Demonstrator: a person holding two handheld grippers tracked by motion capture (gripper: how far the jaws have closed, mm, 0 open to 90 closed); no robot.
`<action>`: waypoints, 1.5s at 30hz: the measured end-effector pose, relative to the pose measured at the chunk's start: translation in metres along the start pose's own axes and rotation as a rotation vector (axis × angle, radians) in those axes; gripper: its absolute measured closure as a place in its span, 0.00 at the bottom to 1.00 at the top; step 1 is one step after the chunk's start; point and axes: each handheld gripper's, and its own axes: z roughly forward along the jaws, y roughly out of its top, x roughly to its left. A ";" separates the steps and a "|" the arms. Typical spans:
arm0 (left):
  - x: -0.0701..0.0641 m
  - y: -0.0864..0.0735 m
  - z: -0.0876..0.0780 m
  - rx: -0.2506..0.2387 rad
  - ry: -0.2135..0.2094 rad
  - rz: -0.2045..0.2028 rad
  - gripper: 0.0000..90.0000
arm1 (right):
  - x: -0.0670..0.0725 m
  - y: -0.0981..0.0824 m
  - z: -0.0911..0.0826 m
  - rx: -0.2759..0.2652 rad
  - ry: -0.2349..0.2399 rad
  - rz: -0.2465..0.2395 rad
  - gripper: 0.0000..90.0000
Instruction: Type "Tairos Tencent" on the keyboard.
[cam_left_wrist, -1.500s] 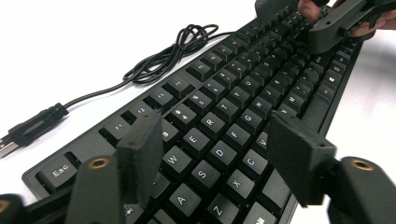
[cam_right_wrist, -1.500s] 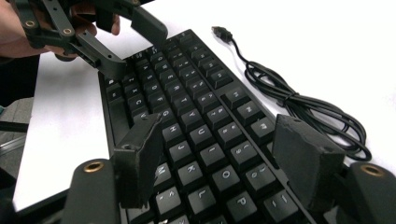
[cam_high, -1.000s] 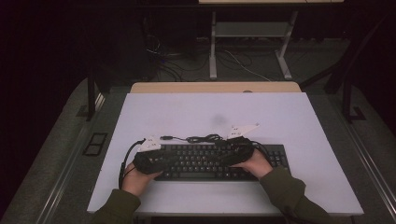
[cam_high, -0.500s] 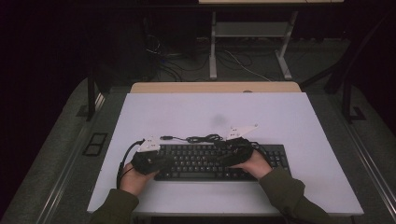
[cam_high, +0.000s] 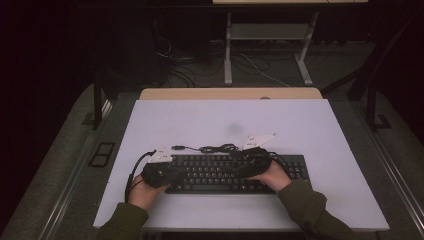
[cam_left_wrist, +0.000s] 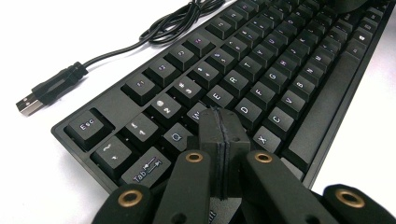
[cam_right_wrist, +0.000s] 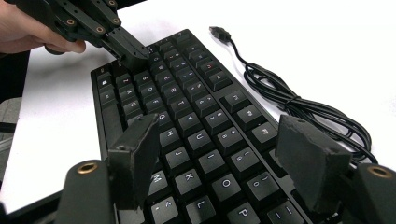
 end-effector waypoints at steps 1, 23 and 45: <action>0.000 0.000 0.000 0.000 0.000 -0.001 0.99 | 0.000 0.000 0.000 0.000 0.000 -0.001 0.33; 0.000 0.000 0.000 0.004 -0.001 -0.004 0.99 | 0.000 0.001 -0.001 -0.003 -0.003 0.000 0.34; -0.006 0.006 -0.003 -0.048 -0.014 -0.013 0.83 | -0.002 0.001 -0.003 -0.009 -0.007 0.004 0.34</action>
